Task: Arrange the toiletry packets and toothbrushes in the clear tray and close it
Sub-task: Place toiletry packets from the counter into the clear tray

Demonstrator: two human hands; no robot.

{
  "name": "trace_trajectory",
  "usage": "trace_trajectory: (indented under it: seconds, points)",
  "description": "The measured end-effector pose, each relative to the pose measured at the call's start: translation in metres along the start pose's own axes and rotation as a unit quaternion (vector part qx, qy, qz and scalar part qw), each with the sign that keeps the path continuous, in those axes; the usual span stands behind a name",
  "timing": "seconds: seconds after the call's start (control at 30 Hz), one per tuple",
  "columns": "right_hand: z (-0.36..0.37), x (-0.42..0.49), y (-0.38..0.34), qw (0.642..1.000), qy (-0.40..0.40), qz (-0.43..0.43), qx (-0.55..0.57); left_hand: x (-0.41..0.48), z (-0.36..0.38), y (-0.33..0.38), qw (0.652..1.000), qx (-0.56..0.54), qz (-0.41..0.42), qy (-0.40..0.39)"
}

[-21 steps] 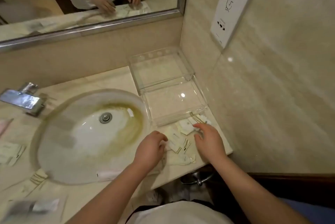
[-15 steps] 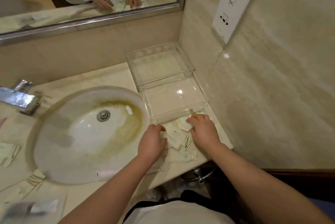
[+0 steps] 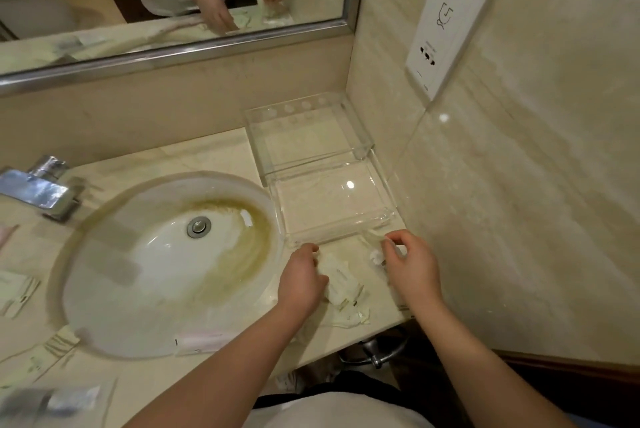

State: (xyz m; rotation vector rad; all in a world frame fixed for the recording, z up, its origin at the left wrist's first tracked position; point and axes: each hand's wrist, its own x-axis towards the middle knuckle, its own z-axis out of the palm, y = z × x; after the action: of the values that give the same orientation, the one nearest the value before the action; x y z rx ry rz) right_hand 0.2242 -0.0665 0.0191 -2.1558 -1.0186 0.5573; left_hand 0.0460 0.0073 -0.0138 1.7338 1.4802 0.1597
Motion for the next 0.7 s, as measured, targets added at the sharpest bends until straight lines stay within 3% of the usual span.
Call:
trace_trajectory:
  seconds: [0.23,0.5,0.7]
  points:
    - [-0.015,0.002,-0.008,0.948,-0.062,0.158,0.271,-0.007,-0.012,0.023,0.993,-0.108,-0.033,-0.016]
    - [-0.026,0.001,-0.019,0.881,-0.115,0.230,0.398,-0.047,-0.060,0.030,0.972,-0.232,-0.021,0.035]
    - [-0.033,0.003,-0.035,0.874,-0.096,0.207,0.430,-0.058,-0.079,0.027,0.943,-0.314,-0.026,0.106]
